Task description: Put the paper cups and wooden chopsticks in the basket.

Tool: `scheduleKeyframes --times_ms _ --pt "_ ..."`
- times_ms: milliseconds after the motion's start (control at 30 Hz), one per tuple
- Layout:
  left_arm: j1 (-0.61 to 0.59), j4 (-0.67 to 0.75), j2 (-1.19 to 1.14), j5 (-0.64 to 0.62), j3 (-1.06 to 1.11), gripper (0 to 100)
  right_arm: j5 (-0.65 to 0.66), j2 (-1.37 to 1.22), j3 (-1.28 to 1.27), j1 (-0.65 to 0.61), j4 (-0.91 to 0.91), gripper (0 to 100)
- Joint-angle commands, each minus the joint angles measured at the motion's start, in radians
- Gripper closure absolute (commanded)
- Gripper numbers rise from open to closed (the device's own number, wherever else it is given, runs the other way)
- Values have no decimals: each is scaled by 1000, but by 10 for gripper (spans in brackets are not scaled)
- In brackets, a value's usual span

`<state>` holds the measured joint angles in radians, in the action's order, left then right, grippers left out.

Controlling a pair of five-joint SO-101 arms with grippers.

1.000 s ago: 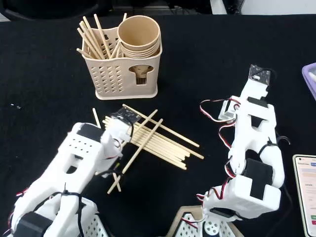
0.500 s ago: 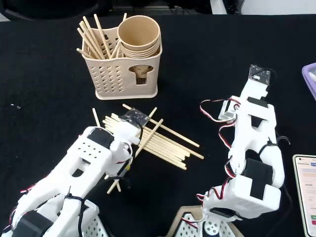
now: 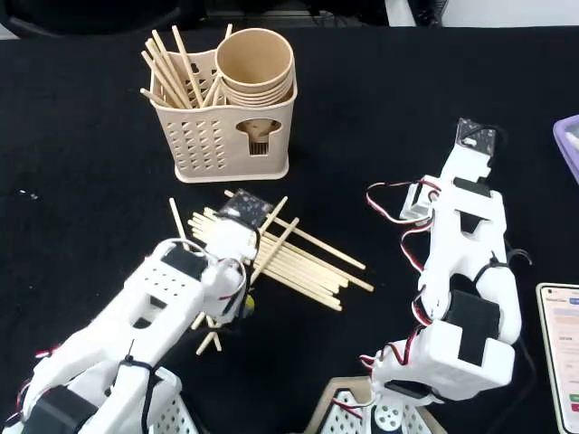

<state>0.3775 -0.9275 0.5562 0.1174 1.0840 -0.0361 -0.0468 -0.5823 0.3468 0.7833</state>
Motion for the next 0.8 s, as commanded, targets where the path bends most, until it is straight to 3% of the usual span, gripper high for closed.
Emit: scheduleKeyframes --times_ms 0,233,600,767 --pt "-19 84 11 44 35 753 0 2 36 -18 -12 882" --pt "-130 107 9 52 8 753 0 2 36 -18 -12 882" --pt "-124 175 -52 48 28 758 0 2 35 -29 -12 882" --pt "-58 199 -97 23 19 759 0 2 35 -29 -12 882"
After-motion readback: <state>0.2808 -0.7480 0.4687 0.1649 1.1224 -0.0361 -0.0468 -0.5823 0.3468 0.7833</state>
